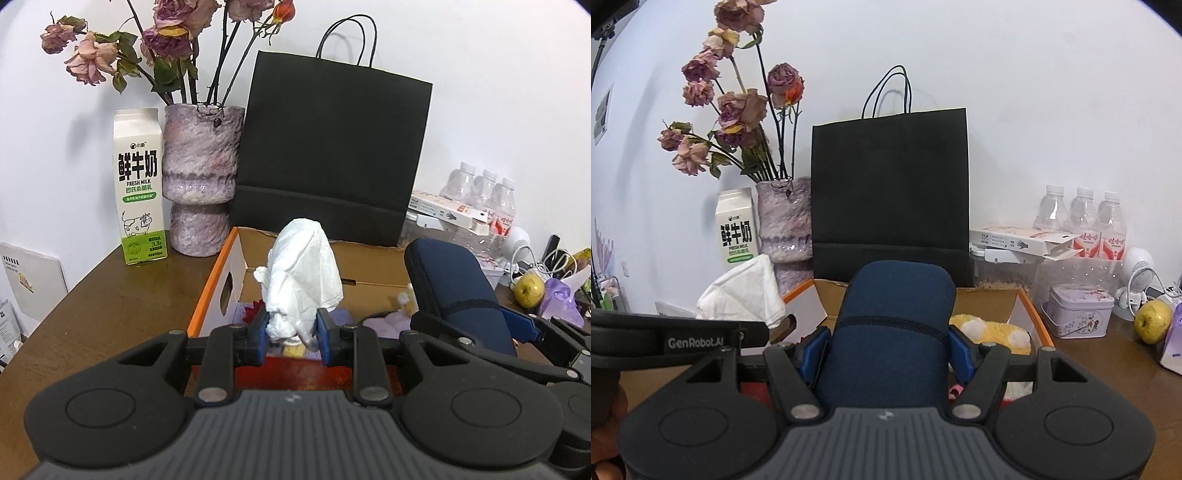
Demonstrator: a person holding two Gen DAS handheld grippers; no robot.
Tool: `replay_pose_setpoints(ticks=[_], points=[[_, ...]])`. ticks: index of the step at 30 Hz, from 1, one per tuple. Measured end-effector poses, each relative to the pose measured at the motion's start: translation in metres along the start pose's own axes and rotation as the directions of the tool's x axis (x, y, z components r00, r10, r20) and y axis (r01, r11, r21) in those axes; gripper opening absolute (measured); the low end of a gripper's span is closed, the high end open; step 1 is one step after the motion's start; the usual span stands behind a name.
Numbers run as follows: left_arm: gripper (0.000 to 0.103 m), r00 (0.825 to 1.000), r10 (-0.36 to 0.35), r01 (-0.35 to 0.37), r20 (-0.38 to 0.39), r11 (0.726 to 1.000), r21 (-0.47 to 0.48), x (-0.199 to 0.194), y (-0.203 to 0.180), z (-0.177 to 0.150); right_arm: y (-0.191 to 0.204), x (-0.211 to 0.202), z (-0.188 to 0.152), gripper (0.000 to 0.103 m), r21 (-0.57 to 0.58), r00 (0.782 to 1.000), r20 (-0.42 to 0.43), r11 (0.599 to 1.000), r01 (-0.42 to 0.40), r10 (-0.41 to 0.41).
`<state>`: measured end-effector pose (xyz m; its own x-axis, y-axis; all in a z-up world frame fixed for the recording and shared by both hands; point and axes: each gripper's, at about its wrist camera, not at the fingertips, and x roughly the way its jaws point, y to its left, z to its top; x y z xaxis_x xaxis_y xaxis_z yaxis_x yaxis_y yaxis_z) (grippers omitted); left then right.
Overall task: Organize objects
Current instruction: 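Carry the tissue and navy pouch with both tools over the box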
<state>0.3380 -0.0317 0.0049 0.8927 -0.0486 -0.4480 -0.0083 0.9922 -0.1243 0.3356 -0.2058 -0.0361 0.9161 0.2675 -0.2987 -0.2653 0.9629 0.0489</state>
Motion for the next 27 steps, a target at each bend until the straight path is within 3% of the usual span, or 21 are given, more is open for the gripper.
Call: replay_pose_setpoints(ticks=[27], points=[[0.026,1.0,0.007,-0.007,-0.003,1.0,0.026,0.071,0.002,0.029,-0.008,0.075,0.014,0.066,-0.064,0.999,-0.027,0.998,0.026,-0.027]])
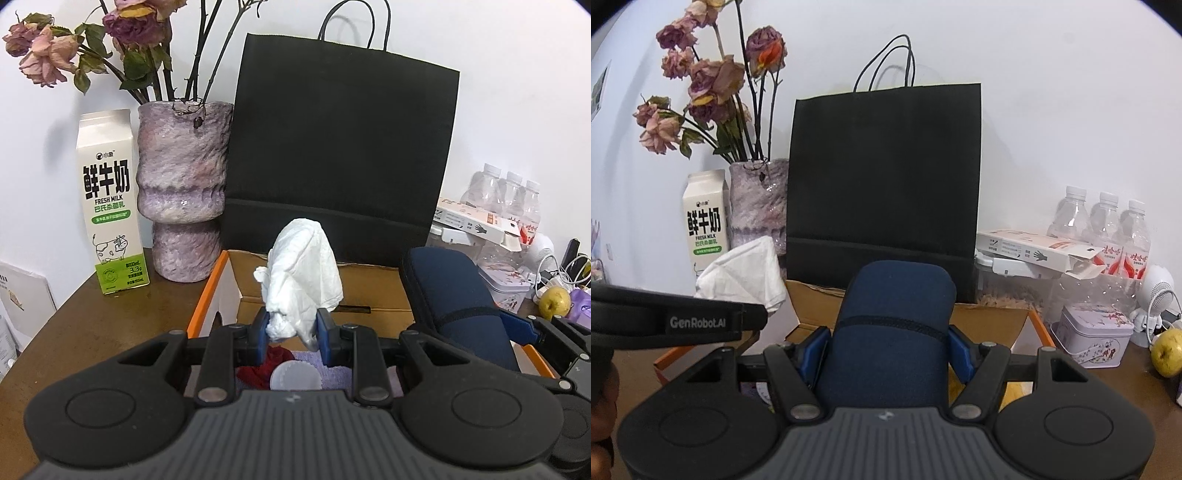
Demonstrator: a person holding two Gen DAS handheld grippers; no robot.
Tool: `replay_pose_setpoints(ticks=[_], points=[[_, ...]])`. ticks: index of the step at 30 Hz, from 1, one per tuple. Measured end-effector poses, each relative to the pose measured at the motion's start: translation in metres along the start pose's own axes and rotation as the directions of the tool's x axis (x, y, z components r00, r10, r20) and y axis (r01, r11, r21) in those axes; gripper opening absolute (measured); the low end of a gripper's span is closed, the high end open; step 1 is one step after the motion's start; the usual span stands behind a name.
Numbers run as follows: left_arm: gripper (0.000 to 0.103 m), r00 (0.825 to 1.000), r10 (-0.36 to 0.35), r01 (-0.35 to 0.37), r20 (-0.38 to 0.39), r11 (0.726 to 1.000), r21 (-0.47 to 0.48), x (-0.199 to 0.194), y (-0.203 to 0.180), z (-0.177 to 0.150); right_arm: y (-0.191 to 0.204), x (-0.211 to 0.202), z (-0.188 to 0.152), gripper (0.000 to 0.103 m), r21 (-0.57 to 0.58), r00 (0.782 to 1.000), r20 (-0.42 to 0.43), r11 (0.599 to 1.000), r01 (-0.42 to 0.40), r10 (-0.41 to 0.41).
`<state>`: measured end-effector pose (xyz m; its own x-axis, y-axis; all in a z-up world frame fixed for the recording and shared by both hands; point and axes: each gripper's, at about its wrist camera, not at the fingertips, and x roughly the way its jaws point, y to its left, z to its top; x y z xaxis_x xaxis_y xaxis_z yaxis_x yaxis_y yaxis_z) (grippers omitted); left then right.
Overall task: Organize objects
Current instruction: 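Carry the tissue and navy pouch with both tools over the box, then open both tools to drop the tissue and pouch into the box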
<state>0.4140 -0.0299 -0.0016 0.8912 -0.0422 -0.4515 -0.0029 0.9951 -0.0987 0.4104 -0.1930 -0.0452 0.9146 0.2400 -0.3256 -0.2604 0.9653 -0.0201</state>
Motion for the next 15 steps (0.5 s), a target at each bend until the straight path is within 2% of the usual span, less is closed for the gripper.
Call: replay_pose_setpoints(ticks=[13,15], points=[[0.027,1.0,-0.009,0.009,-0.01,1.0,0.015,0.026,0.004,0.006,-0.002,0.026,0.001,0.066,-0.035,1.0,-0.026,0.999,0.013,-0.014],[0.029,1.0,-0.011,0.011,-0.015,1.0,0.017,0.028,0.004,0.007,-0.002,0.029,0.001,0.066,-0.037,0.999,-0.033,0.999,0.016,-0.017]])
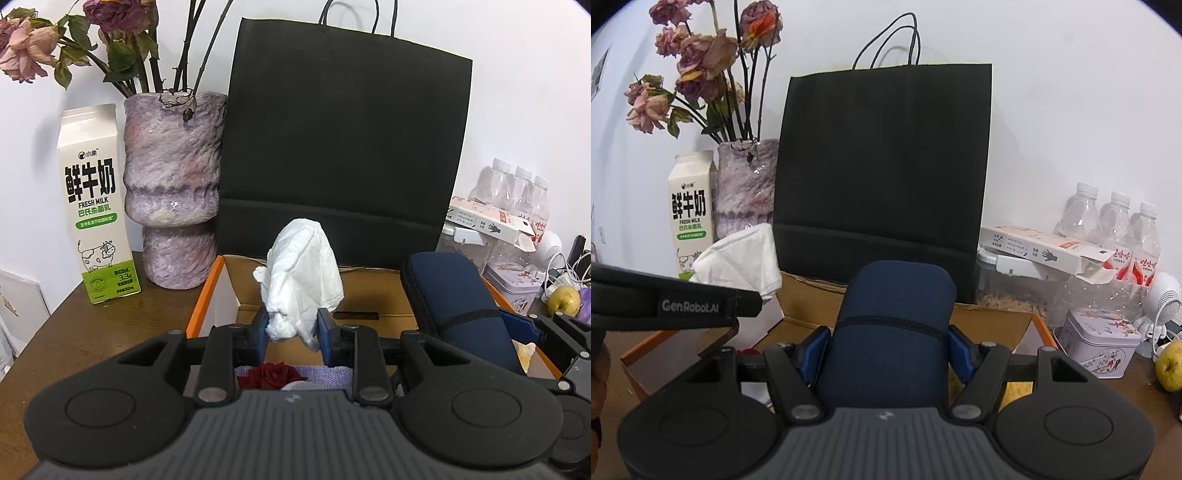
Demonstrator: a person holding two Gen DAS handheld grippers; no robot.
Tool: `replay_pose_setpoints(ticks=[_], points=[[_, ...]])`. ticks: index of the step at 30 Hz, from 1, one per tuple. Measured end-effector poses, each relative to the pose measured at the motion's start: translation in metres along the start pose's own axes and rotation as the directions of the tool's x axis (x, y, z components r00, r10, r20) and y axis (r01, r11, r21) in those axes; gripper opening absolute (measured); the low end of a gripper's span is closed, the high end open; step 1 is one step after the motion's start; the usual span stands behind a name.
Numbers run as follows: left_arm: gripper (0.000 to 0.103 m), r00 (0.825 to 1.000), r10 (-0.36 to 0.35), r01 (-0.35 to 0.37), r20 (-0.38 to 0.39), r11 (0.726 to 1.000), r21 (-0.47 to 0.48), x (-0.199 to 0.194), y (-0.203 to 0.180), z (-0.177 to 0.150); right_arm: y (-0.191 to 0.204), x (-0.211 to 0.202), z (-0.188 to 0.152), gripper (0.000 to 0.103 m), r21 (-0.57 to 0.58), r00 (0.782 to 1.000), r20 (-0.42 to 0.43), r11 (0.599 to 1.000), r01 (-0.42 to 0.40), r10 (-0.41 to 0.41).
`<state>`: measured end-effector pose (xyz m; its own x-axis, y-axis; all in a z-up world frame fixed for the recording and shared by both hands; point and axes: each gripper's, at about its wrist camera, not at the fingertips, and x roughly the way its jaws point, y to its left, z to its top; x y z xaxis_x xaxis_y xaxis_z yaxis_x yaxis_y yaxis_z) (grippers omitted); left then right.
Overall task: Organize objects
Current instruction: 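Open both tools to drop the tissue and pouch into the box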
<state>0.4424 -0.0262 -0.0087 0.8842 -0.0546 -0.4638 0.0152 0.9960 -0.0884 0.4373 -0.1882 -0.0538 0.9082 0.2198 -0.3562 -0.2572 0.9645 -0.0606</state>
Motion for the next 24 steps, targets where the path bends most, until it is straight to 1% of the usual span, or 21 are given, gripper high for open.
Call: replay_pose_setpoints(ticks=[1,3,6,9,10,12,13,14,15,16,18,19,20,24], points=[[0.031,1.0,-0.002,0.002,-0.002,1.0,0.001,0.001,0.0,0.0,0.0,0.001,0.0,0.066,0.001,1.0,-0.006,1.0,-0.001,0.001],[0.039,1.0,0.0,0.0,0.0,1.0,0.004,0.002,0.0,0.0,-0.001,0.003,0.0,0.066,0.01,1.0,-0.015,1.0,-0.008,0.008],[0.045,1.0,-0.001,0.001,0.005,1.0,0.009,0.0,0.0,-0.001,-0.002,0.001,0.0,0.064,0.017,1.0,-0.011,1.0,-0.009,0.009],[0.052,1.0,0.002,-0.002,0.015,1.0,0.011,-0.001,0.0,-0.001,-0.002,-0.001,0.002,0.066,0.021,1.0,-0.004,1.0,-0.015,0.015],[0.055,1.0,0.002,-0.002,0.016,1.0,0.011,-0.001,0.0,-0.001,-0.002,-0.001,0.002,0.068,0.019,1.0,-0.006,1.0,-0.015,0.015],[0.067,1.0,-0.001,0.001,0.021,1.0,0.012,-0.002,0.0,-0.001,-0.001,-0.001,0.001,0.08,0.017,1.0,-0.008,1.0,-0.015,0.015],[0.069,1.0,0.0,0.0,0.024,1.0,0.013,-0.003,0.0,-0.001,-0.001,-0.001,0.001,0.082,0.016,1.0,-0.01,1.0,-0.015,0.015],[0.074,1.0,-0.001,0.0,0.027,1.0,0.015,-0.003,-0.001,-0.001,-0.001,-0.001,0.001,0.085,0.016,1.0,-0.012,1.0,-0.015,0.015],[0.082,1.0,-0.001,0.001,0.029,1.0,0.016,-0.004,-0.001,-0.001,-0.002,-0.001,0.001,0.088,0.018,1.0,-0.013,1.0,-0.014,0.014],[0.086,0.999,0.001,-0.002,0.033,1.0,0.015,-0.004,-0.001,-0.001,-0.003,-0.001,0.001,0.09,0.021,1.0,-0.014,1.0,-0.012,0.012],[0.1,0.999,0.01,-0.011,0.049,1.0,0.015,-0.007,-0.001,-0.001,-0.004,0.0,0.0,0.097,0.027,1.0,-0.018,1.0,-0.006,0.006],[0.103,0.998,0.013,-0.014,0.058,1.0,0.015,-0.008,-0.001,-0.001,-0.004,0.0,0.0,0.099,0.03,1.0,-0.022,1.0,-0.004,0.005],[0.103,0.998,0.015,-0.016,0.067,1.0,0.015,-0.009,-0.001,-0.001,-0.005,0.0,-0.001,0.101,0.034,1.0,-0.024,0.999,-0.003,0.004],[0.103,0.997,0.019,-0.021,0.074,1.0,0.017,-0.012,-0.002,-0.001,-0.006,0.0,-0.001,0.103,0.038,0.999,-0.032,0.999,0.003,-0.002]])
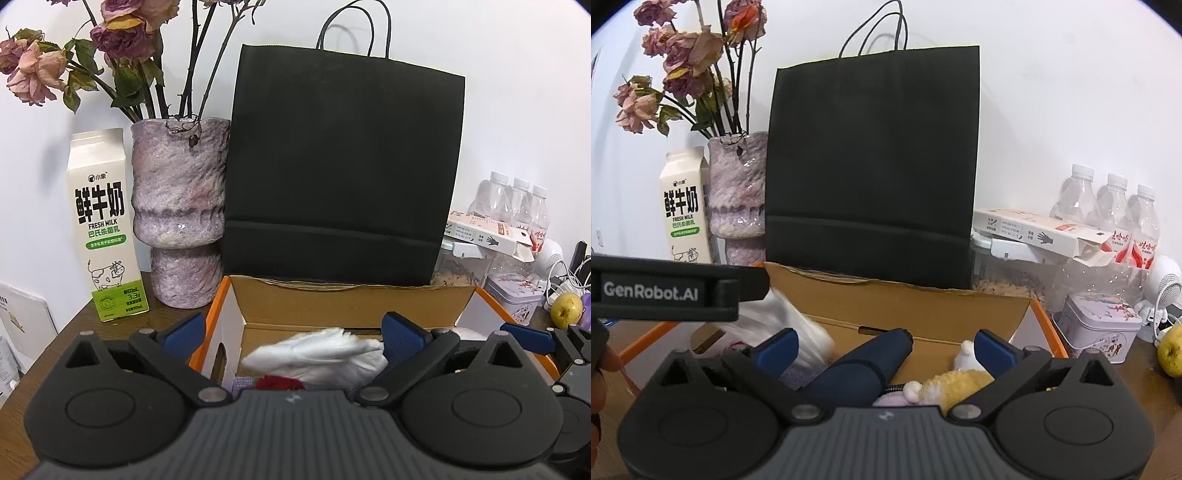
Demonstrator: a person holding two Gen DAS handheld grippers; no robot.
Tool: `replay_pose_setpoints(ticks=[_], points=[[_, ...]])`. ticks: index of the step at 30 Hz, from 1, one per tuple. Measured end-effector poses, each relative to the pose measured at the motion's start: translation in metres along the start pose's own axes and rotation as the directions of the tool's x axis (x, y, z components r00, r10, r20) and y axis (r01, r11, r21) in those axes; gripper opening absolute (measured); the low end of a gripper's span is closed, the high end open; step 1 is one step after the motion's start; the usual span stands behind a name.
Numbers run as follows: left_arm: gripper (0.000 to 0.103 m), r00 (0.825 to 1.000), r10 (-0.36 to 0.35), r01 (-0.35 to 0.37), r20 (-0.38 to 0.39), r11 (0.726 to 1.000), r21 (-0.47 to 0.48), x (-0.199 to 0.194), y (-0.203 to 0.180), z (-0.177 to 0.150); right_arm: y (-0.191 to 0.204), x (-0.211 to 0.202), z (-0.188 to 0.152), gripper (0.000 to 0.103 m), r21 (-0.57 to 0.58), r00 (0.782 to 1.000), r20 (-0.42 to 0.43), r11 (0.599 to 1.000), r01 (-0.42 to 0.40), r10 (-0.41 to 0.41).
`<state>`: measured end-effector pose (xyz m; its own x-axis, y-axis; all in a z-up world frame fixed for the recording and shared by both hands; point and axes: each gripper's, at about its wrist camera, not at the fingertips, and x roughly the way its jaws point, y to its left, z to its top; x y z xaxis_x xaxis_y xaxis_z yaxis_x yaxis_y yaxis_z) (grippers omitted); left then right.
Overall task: Organize objects
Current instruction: 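Open both tools to drop the tissue and pouch into the box, then withdraw both tools from the box back over the table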
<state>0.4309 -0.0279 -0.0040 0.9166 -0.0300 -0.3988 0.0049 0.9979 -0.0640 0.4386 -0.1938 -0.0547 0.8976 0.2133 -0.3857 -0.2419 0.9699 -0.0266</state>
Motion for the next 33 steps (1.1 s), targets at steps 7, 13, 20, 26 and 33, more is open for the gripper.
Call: replay_pose_setpoints(ticks=[7,13,20,26,33], points=[[0.103,1.0,0.007,-0.008,0.011,1.0,0.006,-0.005,0.0,-0.002,0.001,-0.006,0.001,0.103,0.006,1.0,0.008,1.0,0.003,-0.003],[0.103,1.0,0.014,-0.014,0.02,1.0,0.003,-0.012,0.003,-0.003,0.003,-0.011,0.001,0.103,-0.002,1.0,0.015,1.0,0.007,-0.007],[0.103,1.0,0.015,-0.015,0.026,1.0,-0.004,-0.022,0.007,-0.004,0.004,-0.02,-0.001,0.103,-0.007,1.0,0.019,1.0,0.013,-0.013],[0.103,1.0,0.018,-0.018,0.024,1.0,-0.007,-0.033,0.009,-0.006,0.003,-0.032,-0.005,0.103,-0.009,1.0,0.021,1.0,0.014,-0.014],[0.103,1.0,0.02,-0.02,0.023,1.0,-0.011,-0.048,0.014,-0.011,0.004,-0.045,-0.01,0.103,-0.007,1.0,0.022,1.0,0.014,-0.014]])
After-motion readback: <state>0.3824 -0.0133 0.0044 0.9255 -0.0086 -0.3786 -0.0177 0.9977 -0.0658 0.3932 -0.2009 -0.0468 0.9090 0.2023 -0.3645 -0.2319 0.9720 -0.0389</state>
